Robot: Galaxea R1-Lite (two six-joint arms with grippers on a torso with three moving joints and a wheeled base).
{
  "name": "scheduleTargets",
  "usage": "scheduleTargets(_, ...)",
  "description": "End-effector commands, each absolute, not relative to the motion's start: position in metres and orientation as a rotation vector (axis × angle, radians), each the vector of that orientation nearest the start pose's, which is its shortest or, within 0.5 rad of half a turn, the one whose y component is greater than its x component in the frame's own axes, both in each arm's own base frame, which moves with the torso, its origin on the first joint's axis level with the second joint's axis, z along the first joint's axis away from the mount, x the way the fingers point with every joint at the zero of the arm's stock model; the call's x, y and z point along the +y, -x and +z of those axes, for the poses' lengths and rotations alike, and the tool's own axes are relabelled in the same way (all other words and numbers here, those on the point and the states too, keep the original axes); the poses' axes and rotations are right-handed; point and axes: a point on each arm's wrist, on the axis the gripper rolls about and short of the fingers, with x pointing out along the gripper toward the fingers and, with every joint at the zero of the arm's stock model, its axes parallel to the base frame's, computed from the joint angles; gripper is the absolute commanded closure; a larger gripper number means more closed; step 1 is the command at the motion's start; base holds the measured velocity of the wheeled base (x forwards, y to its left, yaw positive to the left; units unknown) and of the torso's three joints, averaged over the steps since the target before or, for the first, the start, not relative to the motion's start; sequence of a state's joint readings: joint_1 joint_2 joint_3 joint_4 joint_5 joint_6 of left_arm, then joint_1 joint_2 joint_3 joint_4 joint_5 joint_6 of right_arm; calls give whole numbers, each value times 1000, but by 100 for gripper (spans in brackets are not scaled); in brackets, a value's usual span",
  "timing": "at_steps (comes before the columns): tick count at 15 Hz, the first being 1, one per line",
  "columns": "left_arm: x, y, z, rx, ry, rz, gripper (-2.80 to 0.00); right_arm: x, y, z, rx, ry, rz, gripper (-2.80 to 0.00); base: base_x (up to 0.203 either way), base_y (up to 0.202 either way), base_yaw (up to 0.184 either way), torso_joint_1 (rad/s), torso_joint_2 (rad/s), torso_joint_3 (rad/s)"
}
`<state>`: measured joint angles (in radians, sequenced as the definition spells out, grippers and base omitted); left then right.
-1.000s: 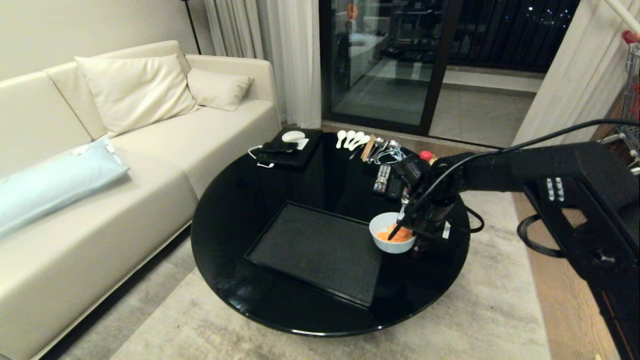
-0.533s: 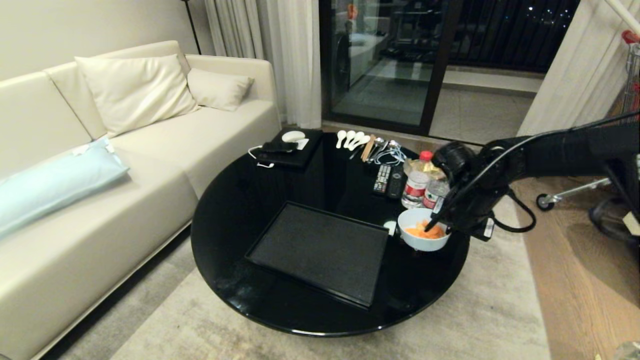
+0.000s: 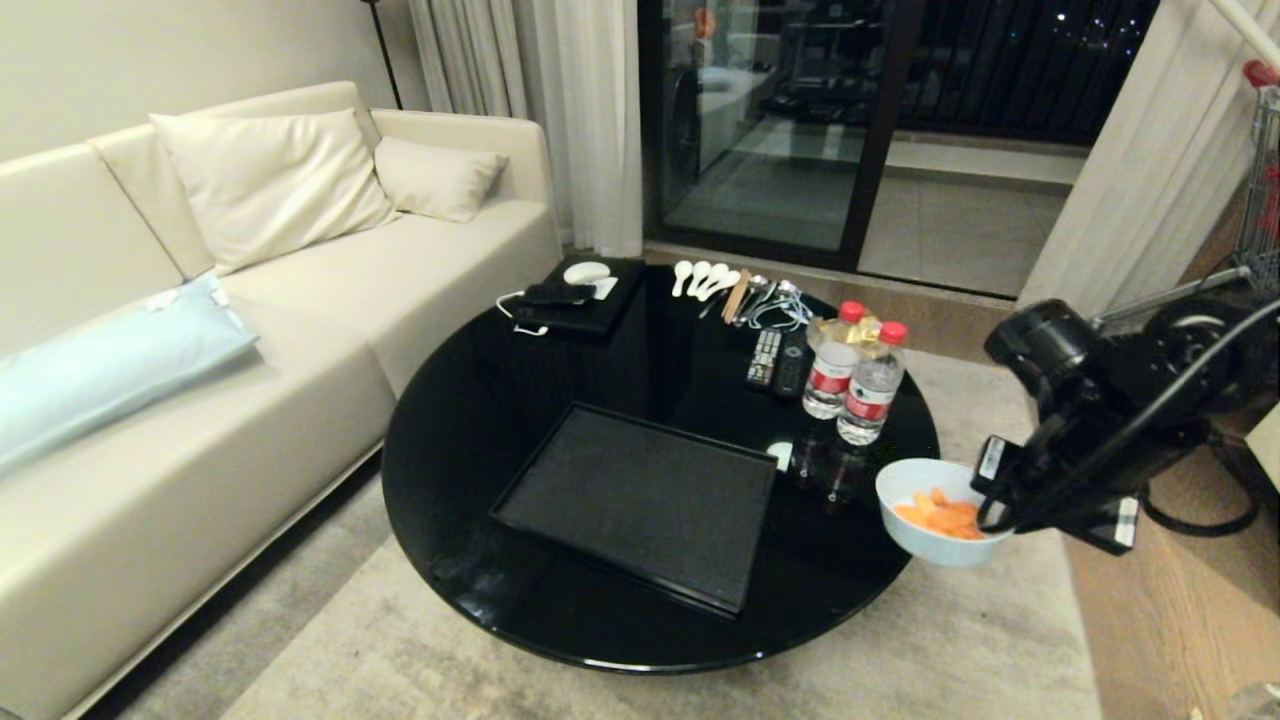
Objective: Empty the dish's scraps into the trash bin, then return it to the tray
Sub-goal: Move the bowl over the trash can
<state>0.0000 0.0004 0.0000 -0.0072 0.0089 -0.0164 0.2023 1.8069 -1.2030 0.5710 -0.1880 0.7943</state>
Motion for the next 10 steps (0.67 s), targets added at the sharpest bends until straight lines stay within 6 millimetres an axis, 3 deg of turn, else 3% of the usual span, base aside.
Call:
scheduleTargets(1,0,23,76,-8,17,9,0,28,-256,158,1071,-514,-512,0,0,0,0,0,0,0)
scheduleTargets(4,0,23,76,-8,17,9,0,1,-229,149,1059,-513,-558,0,0,0,0,0,0,0)
scheduleTargets(10,0,23,76,-8,17,9,0,-3,-182,134,1025,-434,-450,0,0,0,0,0,0,0)
